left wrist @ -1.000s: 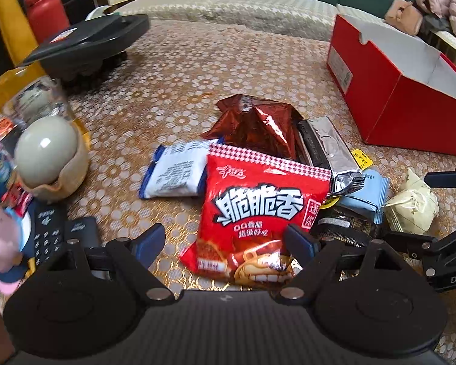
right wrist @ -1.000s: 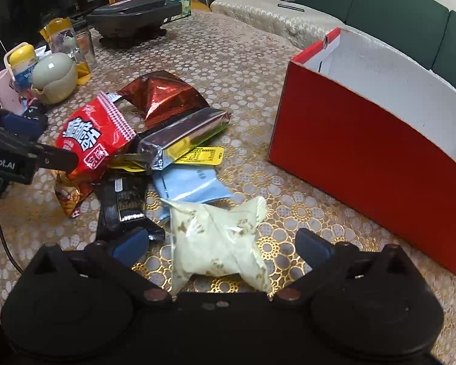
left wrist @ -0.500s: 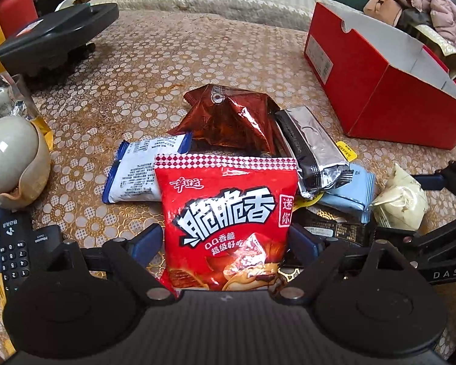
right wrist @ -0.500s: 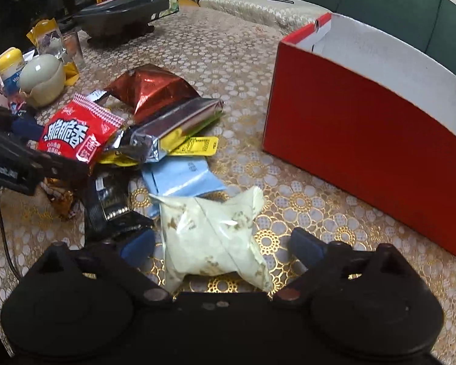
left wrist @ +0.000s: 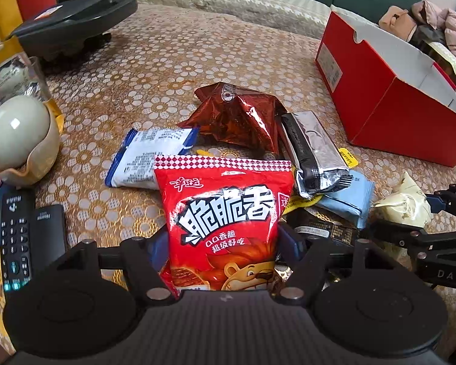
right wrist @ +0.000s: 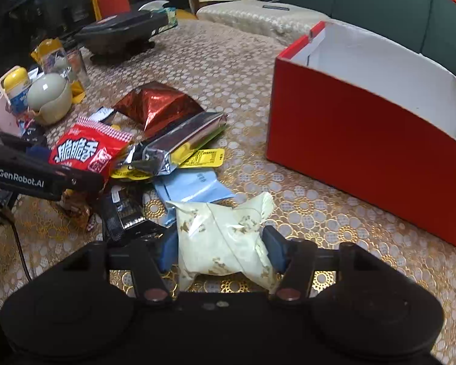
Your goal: Organize snacks
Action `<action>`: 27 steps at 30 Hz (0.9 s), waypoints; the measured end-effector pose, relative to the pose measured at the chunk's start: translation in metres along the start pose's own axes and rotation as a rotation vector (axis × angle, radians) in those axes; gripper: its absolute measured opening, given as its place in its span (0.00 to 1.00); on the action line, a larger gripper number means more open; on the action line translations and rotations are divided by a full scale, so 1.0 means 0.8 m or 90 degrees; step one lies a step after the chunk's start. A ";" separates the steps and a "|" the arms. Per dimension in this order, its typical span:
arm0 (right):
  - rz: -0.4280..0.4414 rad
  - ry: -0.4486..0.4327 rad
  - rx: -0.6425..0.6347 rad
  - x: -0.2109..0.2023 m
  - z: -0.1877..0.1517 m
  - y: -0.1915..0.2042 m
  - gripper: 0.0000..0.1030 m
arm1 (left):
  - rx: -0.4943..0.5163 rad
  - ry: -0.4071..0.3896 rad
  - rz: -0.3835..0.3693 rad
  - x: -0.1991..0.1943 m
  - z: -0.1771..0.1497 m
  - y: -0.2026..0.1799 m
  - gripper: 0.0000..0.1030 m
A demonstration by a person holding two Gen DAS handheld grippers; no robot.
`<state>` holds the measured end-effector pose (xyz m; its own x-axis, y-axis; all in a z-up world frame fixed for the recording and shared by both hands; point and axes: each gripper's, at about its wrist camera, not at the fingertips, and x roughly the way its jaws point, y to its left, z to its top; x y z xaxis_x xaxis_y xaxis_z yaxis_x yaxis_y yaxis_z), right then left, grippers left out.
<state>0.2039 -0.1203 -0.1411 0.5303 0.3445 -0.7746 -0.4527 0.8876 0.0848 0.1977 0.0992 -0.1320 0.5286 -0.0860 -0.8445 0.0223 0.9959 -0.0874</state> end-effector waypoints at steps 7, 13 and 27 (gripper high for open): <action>0.003 -0.024 0.022 -0.028 -0.004 -0.001 0.55 | -0.019 -0.008 0.008 -0.023 -0.009 -0.005 0.67; 0.003 -0.052 0.040 -0.062 -0.003 -0.009 0.55 | -0.015 -0.031 -0.002 -0.057 -0.005 -0.023 0.67; -0.036 -0.141 0.070 -0.145 0.019 -0.056 0.55 | 0.048 -0.097 -0.032 -0.120 0.035 -0.113 0.67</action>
<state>0.1737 -0.1954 -0.0452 0.7020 0.3419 -0.6247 -0.3445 0.9308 0.1223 0.1689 0.0180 -0.0282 0.6480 -0.1371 -0.7492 0.1133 0.9901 -0.0831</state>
